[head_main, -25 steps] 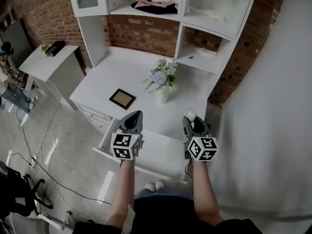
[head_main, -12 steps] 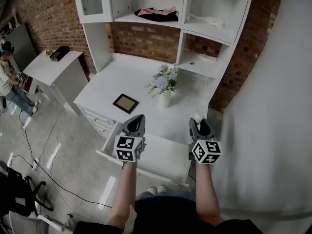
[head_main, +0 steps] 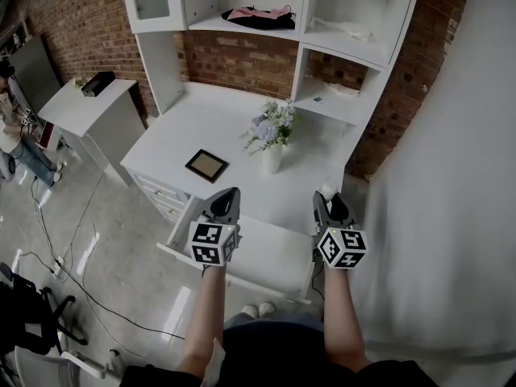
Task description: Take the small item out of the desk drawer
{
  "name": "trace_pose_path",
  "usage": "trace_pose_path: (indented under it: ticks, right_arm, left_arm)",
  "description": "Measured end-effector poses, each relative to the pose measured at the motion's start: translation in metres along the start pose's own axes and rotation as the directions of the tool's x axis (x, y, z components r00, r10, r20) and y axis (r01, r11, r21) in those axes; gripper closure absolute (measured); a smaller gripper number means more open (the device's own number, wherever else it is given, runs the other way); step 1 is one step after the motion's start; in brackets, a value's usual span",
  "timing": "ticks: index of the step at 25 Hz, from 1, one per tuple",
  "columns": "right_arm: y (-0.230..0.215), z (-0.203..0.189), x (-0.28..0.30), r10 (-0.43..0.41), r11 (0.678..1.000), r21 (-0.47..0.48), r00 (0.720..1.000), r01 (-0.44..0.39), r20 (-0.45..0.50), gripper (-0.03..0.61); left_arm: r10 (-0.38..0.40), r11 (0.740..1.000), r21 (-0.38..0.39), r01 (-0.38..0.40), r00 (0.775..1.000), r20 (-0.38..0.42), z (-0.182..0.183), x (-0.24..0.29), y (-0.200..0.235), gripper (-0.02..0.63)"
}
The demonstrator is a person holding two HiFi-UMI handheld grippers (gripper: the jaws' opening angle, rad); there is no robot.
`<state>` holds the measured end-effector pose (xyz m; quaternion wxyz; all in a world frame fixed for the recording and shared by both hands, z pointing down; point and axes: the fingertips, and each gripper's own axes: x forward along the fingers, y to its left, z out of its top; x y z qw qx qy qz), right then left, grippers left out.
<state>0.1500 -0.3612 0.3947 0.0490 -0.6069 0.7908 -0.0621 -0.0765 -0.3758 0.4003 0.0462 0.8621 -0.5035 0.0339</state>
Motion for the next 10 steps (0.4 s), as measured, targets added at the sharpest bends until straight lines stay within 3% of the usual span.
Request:
trace_pose_path:
  ticks: [10]
  right_arm:
    - [-0.0022, -0.0002, -0.0003, 0.004, 1.0, -0.005, 1.0, -0.004, -0.001, 0.423]
  left_arm:
    - [-0.003, 1.0, 0.0, 0.003, 1.0, -0.013, -0.0032, 0.0028, -0.0053, 0.604]
